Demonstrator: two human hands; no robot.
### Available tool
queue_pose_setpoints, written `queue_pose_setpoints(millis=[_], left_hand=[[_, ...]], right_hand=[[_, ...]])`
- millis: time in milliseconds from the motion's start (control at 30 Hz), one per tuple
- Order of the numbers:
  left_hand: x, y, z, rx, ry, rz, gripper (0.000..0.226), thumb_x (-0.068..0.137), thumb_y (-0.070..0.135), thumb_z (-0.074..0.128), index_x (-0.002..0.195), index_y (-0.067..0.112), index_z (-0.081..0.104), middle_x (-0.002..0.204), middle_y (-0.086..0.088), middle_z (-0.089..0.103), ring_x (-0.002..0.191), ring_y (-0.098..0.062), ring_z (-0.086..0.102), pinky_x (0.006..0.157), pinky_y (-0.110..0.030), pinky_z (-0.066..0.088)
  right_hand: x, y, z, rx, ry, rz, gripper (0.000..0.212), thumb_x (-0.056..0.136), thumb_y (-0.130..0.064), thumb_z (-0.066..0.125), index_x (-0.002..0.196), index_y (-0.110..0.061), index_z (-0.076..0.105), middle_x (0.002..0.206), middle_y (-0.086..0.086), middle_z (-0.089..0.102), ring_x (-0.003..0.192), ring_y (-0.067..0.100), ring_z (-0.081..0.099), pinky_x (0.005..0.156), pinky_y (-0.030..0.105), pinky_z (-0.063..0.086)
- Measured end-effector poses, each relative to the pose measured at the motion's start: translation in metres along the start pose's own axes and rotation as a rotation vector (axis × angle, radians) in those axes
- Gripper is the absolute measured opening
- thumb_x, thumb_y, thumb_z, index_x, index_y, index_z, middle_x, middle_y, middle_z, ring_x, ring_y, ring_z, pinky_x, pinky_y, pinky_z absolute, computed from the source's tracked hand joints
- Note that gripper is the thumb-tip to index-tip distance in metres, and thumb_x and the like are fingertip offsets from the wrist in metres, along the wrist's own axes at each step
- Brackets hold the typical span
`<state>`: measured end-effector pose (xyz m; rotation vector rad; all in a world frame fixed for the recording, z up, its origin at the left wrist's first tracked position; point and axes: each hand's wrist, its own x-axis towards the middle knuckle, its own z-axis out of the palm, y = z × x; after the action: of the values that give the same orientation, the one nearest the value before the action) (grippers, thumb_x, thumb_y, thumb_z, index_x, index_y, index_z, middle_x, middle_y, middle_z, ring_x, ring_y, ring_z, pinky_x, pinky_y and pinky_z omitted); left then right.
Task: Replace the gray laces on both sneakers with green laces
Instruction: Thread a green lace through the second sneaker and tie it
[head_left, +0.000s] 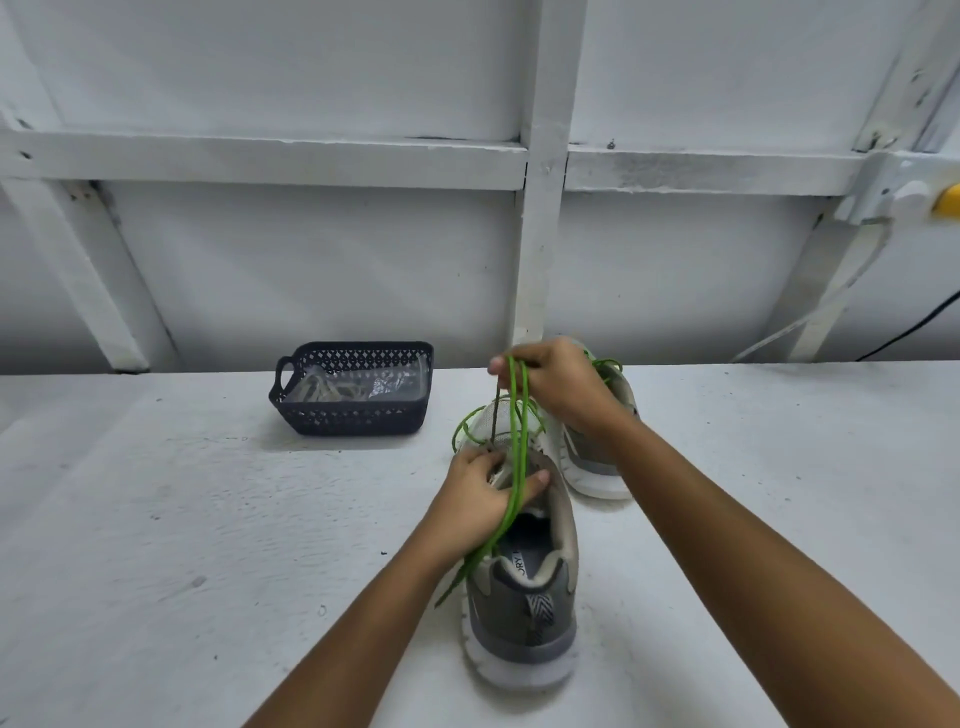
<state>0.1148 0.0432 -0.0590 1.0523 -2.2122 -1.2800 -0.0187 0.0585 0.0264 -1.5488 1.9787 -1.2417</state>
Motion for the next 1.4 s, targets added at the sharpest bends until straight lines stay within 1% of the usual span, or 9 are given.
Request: queue_pose_setpoints(millis=[133,267,400,633,833,933,1067,1300,1400], left_hand=[[0.0,0.005,-0.01,-0.019,-0.12,-0.026,0.053,0.065,0.077,0.059,0.083,0.028,0.065,0.117,-0.013,0.055,0.109,-0.025,0.056,0.096,-0.036,0.045],[-0.002,0.012,-0.013,-0.044,-0.129,0.056,0.019,0.086,0.046,0.061,0.076,0.03,0.06,0.095,0.005,0.057,0.083,0.0,0.054,0.064,-0.006,0.038],[-0.005,0.012,-0.015,-0.094,-0.135,0.054,0.026,0.088,0.047,0.058,0.072,0.027,0.061,0.085,0.002,0.06,0.08,-0.01,0.058,0.073,-0.019,0.045],[0.011,0.027,-0.043,-0.05,0.07,0.044,0.048,0.087,0.043,0.06,0.13,0.034,0.041,0.083,0.0,0.06,0.074,-0.01,0.059,0.064,-0.025,0.044],[0.02,0.036,-0.055,-0.144,0.119,0.243,0.019,0.092,0.03,0.055,0.08,0.028,0.069,0.066,0.007,0.061,0.061,-0.006,0.054,0.071,-0.031,0.047],[0.02,0.032,-0.056,-0.127,0.157,0.297,0.022,0.096,0.022,0.051,0.082,0.025,0.068,0.062,0.008,0.06,0.062,-0.007,0.056,0.069,-0.032,0.048],[0.015,0.035,-0.052,-0.109,0.19,0.344,0.023,0.096,0.018,0.051,0.083,0.019,0.07,0.065,0.007,0.061,0.064,-0.005,0.056,0.075,-0.034,0.049],[0.008,0.02,-0.019,-0.189,0.329,0.318,0.015,0.087,0.017,0.063,0.102,0.016,0.061,0.081,0.017,0.054,0.074,-0.002,0.056,0.073,-0.013,0.044],[0.004,0.014,-0.006,-0.012,0.233,0.32,0.011,0.086,0.016,0.067,0.082,0.018,0.056,0.068,0.017,0.044,0.061,0.005,0.047,0.059,-0.006,0.035]], right_hand=[[0.006,-0.04,-0.016,0.161,0.032,-0.087,0.023,0.089,-0.02,0.063,0.101,-0.001,0.071,0.07,0.002,0.065,0.058,0.003,0.058,0.065,0.016,0.05],[0.007,-0.068,-0.028,0.296,0.076,-0.232,0.02,0.09,-0.013,0.061,0.097,0.004,0.07,0.068,0.004,0.063,0.054,-0.001,0.056,0.06,0.014,0.048],[0.004,-0.071,-0.027,0.34,0.044,-0.257,0.018,0.091,-0.01,0.06,0.094,0.005,0.069,0.067,0.006,0.062,0.057,0.008,0.054,0.059,0.018,0.048],[-0.009,-0.07,-0.036,0.284,-0.322,-0.258,0.02,0.086,-0.004,0.063,0.105,-0.009,0.067,0.076,0.003,0.068,0.066,0.005,0.063,0.066,0.018,0.052],[-0.013,-0.05,-0.041,0.266,-0.399,-0.128,0.028,0.09,0.002,0.056,0.114,-0.011,0.06,0.079,0.001,0.068,0.068,0.005,0.064,0.063,0.017,0.051],[-0.007,-0.023,-0.032,-0.142,-0.343,-0.032,0.029,0.091,-0.008,0.058,0.12,-0.01,0.061,0.075,-0.002,0.063,0.061,0.003,0.057,0.062,0.018,0.048],[-0.012,-0.003,-0.008,-0.495,-0.474,-0.003,0.017,0.089,-0.026,0.062,0.078,-0.037,0.058,0.06,-0.007,0.048,0.055,0.005,0.042,0.052,0.02,0.031],[-0.009,0.007,0.008,-0.469,-0.261,0.054,0.03,0.092,-0.02,0.055,0.066,-0.005,0.061,0.059,0.008,0.053,0.063,0.023,0.046,0.051,0.026,0.03],[-0.003,0.018,0.007,-0.404,-0.215,0.055,0.03,0.091,-0.025,0.059,0.081,0.001,0.069,0.074,0.014,0.068,0.074,0.025,0.062,0.063,0.029,0.043]])
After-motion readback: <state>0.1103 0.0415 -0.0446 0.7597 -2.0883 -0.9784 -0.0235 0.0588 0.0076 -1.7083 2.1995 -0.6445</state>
